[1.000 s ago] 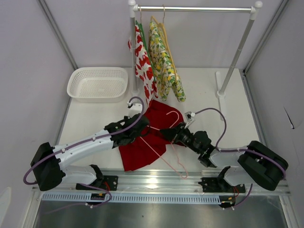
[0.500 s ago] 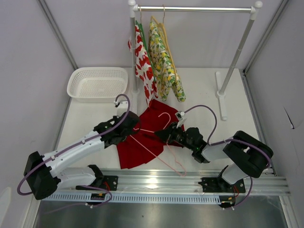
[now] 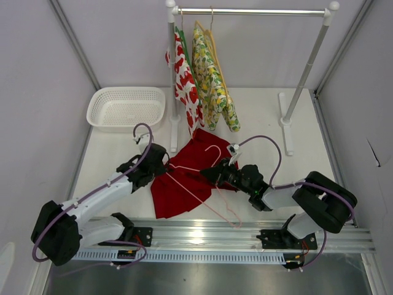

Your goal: Place the skirt on the hanger

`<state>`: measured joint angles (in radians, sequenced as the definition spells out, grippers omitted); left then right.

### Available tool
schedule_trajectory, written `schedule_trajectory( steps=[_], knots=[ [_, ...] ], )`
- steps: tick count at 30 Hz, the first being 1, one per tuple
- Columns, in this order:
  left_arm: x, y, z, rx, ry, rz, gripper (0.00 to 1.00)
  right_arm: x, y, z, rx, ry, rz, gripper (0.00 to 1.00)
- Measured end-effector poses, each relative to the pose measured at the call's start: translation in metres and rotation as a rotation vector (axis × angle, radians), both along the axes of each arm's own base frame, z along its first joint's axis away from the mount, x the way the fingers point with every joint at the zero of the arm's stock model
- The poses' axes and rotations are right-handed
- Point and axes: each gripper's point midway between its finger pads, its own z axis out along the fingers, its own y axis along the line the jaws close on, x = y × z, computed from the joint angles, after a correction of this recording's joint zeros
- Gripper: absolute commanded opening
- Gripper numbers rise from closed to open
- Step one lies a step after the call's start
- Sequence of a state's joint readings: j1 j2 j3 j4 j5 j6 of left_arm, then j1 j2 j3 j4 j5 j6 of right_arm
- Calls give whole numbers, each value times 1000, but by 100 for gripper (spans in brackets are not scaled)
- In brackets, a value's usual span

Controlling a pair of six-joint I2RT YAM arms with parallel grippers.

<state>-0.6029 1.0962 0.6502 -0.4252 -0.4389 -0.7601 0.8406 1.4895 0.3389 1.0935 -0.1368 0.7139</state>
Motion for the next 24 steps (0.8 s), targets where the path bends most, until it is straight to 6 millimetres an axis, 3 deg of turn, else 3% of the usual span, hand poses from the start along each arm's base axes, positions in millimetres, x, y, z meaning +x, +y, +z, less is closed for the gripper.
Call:
schedule_trajectory(
  steps=[5, 13, 24],
  knots=[
    [13, -5, -2, -40, -16, 9, 0, 0, 0, 0, 0, 0, 0, 0],
    [17, -5, -19, -82, -8, 12, 0, 0, 0, 0, -1, 1, 1, 0],
    [17, -34, -31, -219, -19, -94, 0, -2, -2, 1, -13, 7, 2, 0]
  ],
)
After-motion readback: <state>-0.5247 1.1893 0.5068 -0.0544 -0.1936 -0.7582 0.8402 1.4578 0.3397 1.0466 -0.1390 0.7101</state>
